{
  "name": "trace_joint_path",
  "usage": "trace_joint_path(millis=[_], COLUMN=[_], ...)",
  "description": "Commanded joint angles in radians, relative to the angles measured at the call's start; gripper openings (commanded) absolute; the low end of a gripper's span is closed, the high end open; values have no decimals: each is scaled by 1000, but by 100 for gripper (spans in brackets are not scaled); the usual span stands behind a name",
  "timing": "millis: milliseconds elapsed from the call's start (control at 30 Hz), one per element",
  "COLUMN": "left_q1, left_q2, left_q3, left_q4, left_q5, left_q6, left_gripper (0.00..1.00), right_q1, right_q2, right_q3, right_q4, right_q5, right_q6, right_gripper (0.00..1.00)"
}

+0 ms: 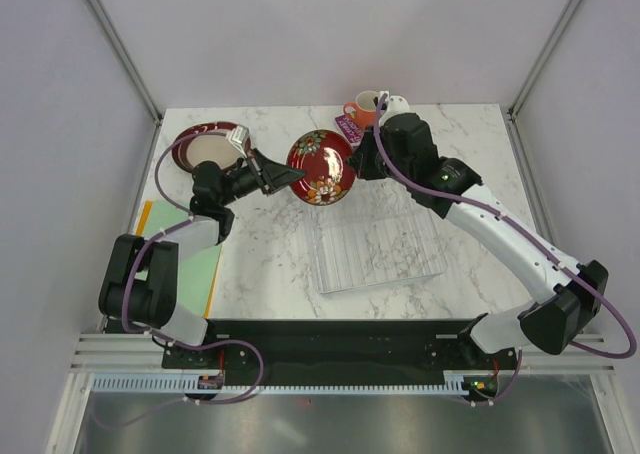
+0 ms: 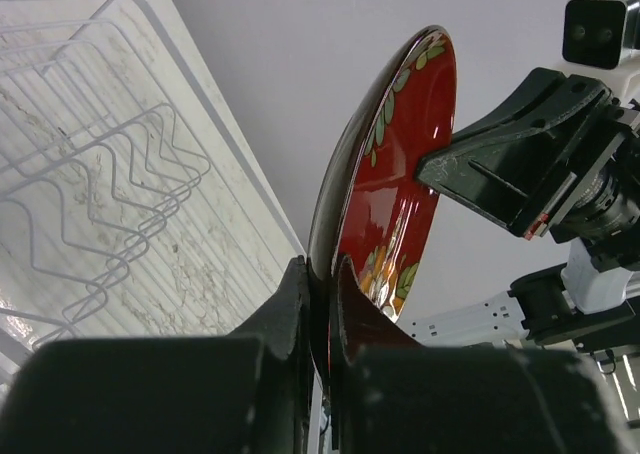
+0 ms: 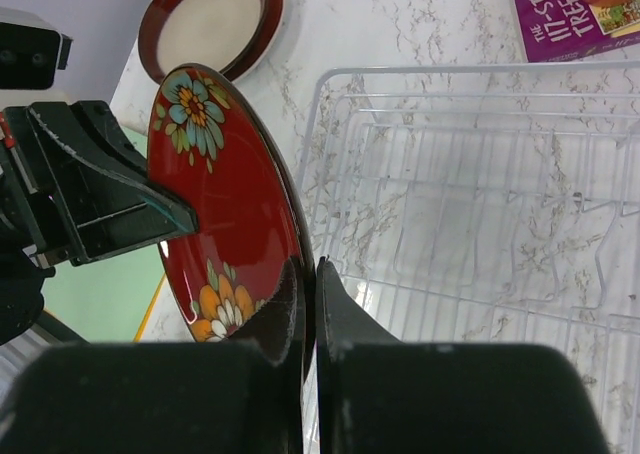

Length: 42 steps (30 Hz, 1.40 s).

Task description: Unload the plates from the dish rack

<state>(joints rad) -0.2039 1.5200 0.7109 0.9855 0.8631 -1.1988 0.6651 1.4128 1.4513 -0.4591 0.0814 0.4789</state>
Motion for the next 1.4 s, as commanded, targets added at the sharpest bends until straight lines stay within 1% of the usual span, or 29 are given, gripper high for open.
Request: trace_joint_path(millis=[0, 33, 67, 100, 133, 167, 200, 233, 300, 333, 400, 433, 467, 533, 567, 667, 767, 833, 1067, 1200, 1233, 1367], left_q1=[-9, -8, -3, 1, 7, 27, 43, 61, 132, 156, 239, 262, 312, 362, 410, 495, 546, 575, 615, 617, 618, 620], left_q2=[23, 23, 20, 16, 14, 8, 3, 3, 17, 26, 55, 92, 115, 173, 192, 275, 362, 402, 506, 517, 514, 508], left_q3=[12, 16, 30, 41, 57, 103, 133, 201, 277, 351, 428, 506, 541, 620, 637, 683, 725, 742, 820, 871, 869, 863], left_q4=[73, 65, 29, -5, -42, -83, -188, -236, -348, -376, -454, -482, -513, -586, -605, -639, -662, -683, -774, -902, -925, -1020], left_q5=[5, 5, 2, 1, -2, -3, -6, -7, 0, 5, 19, 27, 33, 37, 39, 47, 66, 57, 13, -41, -71, -116], left_q6=[-28, -22, -13, 22, 43, 66, 117, 142, 189, 199, 217, 223, 237, 243, 245, 249, 246, 261, 329, 422, 461, 527], left_gripper=[2, 2, 2, 2, 2, 2, 2, 2, 2, 2, 2, 2, 2, 2, 2, 2, 2, 2, 2, 2, 2, 2], right_q1=[18, 16, 16, 16, 16, 16, 16, 14, 7, 4, -8, -13, -18, -28, -32, -47, -62, -68, -94, -105, -108, -111], right_q2=[-29, -32, -35, -38, -49, -54, -61, -77, -103, -110, -127, -130, -135, -143, -146, -149, -147, -137, -95, -83, -80, -64], right_q3=[-3, -6, -11, -12, -15, -20, -23, -25, -40, -46, -69, -75, -89, -100, -111, -134, -157, -169, -207, -227, -230, -241], right_q4=[143, 143, 143, 140, 131, 126, 117, 100, 91, 85, 83, 79, 77, 74, 73, 73, 74, 74, 97, 120, 122, 142], right_q5=[-46, -40, -26, -16, -2, 39, 59, 84, 119, 124, 135, 135, 133, 133, 135, 136, 138, 136, 100, 84, 77, 60], right_q6=[38, 35, 33, 27, 17, 13, 7, -2, -22, -26, -34, -37, -40, -46, -49, -60, -65, -71, -80, -82, -79, -71], right_gripper=[0, 8, 26, 40, 47, 51, 56, 62, 64, 65, 65, 66, 66, 69, 69, 69, 69, 69, 68, 68, 68, 68])
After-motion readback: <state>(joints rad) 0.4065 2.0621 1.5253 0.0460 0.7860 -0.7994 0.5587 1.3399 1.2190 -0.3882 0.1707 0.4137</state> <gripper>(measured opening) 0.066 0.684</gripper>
